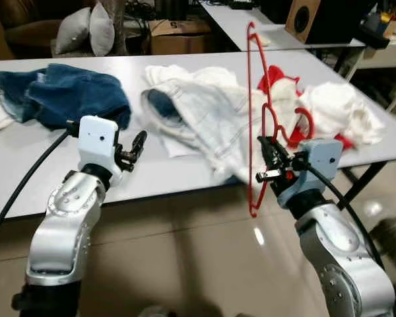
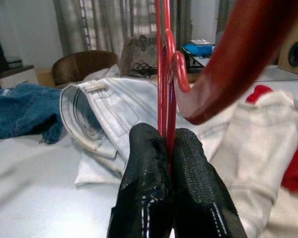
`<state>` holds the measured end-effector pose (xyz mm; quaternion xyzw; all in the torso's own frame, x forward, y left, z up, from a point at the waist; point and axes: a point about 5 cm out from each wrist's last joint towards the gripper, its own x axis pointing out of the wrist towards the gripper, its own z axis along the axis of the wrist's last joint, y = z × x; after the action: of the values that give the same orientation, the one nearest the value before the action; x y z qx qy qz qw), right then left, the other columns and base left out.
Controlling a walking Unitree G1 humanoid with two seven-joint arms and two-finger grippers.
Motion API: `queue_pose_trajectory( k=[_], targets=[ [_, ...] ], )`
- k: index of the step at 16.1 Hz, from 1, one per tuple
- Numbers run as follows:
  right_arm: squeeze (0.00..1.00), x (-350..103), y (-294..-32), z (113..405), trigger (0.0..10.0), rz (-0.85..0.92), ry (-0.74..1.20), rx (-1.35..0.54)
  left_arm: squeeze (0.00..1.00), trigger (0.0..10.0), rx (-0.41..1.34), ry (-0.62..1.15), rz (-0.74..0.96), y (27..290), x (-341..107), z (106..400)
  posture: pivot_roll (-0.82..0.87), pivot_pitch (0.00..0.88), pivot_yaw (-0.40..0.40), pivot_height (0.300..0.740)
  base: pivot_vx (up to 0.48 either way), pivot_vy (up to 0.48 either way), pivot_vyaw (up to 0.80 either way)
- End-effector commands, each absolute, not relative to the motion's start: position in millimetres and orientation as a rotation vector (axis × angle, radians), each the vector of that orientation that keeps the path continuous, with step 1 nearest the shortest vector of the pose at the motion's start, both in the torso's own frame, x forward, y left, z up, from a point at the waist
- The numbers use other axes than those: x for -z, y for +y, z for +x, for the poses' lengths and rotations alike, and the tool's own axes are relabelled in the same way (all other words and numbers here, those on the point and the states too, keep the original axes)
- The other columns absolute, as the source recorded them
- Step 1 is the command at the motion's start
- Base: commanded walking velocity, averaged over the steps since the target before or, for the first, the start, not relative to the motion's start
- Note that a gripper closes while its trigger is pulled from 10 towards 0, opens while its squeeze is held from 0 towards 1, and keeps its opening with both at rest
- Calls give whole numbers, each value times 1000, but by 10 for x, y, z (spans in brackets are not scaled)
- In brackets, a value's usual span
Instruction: Hang hanger
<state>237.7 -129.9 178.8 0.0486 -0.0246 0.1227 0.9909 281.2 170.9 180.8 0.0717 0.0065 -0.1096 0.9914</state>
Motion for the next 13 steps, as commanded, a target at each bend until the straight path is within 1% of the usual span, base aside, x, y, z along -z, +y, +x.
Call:
queue_pose_trajectory(
  k=[1,2,7,12,13],
  targets=[
    [0,-1786,-1337,2367,10000,87,-49,-227,0,10000,250,8,149,1635,-1813,2815,48,33,-1,740,0,386,0],
    [0,-1762,-1360,2367,10000,57,-42,-215,0,10000,256,11,149,1623,-1798,2812,46,31,-1,740,0,390,0],
    [0,-1633,-1457,2353,10000,39,6,-186,0,10000,266,14,145,1600,-1769,2829,38,6,4,740,0,388,0],
    [0,-1563,-1474,2346,10000,29,23,-176,0,10000,274,14,143,1579,-1748,2843,37,0,6,740,0,387,0],
    [0,-1506,-1490,2338,10000,49,54,-164,0,10000,272,26,125,1574,-1715,2837,40,0,5,740,0,0,0]
  ],
)
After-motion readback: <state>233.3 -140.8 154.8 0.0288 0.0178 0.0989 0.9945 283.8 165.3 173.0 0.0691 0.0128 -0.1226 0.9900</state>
